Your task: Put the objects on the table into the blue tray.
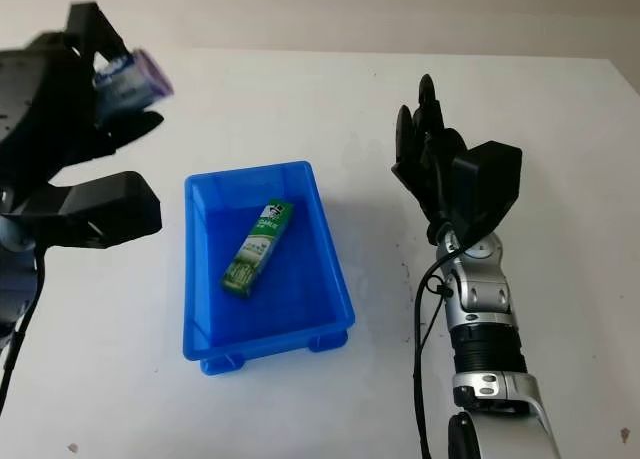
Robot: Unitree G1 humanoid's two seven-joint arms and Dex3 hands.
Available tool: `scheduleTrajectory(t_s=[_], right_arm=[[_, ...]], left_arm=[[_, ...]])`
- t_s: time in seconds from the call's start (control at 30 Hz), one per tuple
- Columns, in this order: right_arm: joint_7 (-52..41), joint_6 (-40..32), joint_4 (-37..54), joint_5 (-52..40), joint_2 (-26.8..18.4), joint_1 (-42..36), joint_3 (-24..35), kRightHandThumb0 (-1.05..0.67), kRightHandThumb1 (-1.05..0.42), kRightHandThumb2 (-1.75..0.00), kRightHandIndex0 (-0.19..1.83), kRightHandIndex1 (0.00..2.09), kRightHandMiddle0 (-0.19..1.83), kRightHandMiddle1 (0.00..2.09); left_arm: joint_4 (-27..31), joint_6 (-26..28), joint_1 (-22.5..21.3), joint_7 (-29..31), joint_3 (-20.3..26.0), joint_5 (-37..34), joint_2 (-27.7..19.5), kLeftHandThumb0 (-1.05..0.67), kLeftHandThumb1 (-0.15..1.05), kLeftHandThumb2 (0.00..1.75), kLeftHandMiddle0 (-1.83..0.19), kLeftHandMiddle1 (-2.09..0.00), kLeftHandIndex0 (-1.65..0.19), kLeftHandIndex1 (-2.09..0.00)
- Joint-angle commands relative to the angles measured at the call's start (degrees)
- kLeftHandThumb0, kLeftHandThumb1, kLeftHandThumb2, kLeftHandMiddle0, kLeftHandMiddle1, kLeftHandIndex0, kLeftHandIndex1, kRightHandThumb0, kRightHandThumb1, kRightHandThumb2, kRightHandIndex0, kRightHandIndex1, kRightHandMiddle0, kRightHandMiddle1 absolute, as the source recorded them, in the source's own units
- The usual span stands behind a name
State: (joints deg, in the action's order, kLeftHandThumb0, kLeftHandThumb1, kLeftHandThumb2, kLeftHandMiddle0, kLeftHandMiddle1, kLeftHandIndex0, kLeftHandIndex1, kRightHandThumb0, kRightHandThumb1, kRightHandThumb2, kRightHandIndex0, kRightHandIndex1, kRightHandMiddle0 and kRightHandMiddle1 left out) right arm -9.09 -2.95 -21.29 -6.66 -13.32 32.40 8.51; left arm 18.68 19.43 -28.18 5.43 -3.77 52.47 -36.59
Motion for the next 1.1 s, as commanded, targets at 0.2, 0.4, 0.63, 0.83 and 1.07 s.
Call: scheduleTrajectory(t_s=[0.2,0.4,0.63,0.83,1.07], right_arm=[[0.6,-0.2,1.0,-0.4,0.7,-0.3,0.2,-0.71,-1.05,-0.72,-0.19,0.0,-0.19,0.0],[0.5,0.3,1.0,-0.4,0.6,-0.6,0.1,-0.71,-1.05,-0.73,-0.19,0.0,-0.19,0.0],[1.0,-0.5,2.1,-0.4,0.7,-1.0,0.2,-0.7,-1.05,-0.73,-0.19,0.0,-0.19,0.0],[1.3,-0.9,2.4,-0.5,0.7,-1.1,0.3,-0.7,-1.05,-0.72,-0.19,0.0,-0.19,0.0],[1.5,-0.5,1.9,-0.2,0.6,-0.9,0.1,-0.71,-1.05,-0.73,-0.19,0.0,-0.19,0.0]], left_arm=[[10.3,-8.5,1.8,6.0,-0.7,-7.8,3.3,-0.43,1.05,0.43,-0.9,-2.09,-0.14,-1.98],[14.8,-8.9,4.1,13.6,-2.5,-13.1,6.2,-0.43,1.05,0.45,-0.87,-2.09,-0.24,-1.92],[17.1,-8.0,4.2,21.2,-4.6,-14.0,7.0,-0.43,1.05,0.49,-1.07,-2.09,-0.18,-2.06],[16.7,-7.9,2.9,26.7,-6.1,-14.6,6.5,-0.46,1.05,0.54,-1.04,-2.09,-0.14,-2.04],[12.3,-8.0,2.4,29.8,-8.0,-18.6,8.1,-0.46,1.05,0.44,-0.8,-2.09,-0.19,-1.8]])
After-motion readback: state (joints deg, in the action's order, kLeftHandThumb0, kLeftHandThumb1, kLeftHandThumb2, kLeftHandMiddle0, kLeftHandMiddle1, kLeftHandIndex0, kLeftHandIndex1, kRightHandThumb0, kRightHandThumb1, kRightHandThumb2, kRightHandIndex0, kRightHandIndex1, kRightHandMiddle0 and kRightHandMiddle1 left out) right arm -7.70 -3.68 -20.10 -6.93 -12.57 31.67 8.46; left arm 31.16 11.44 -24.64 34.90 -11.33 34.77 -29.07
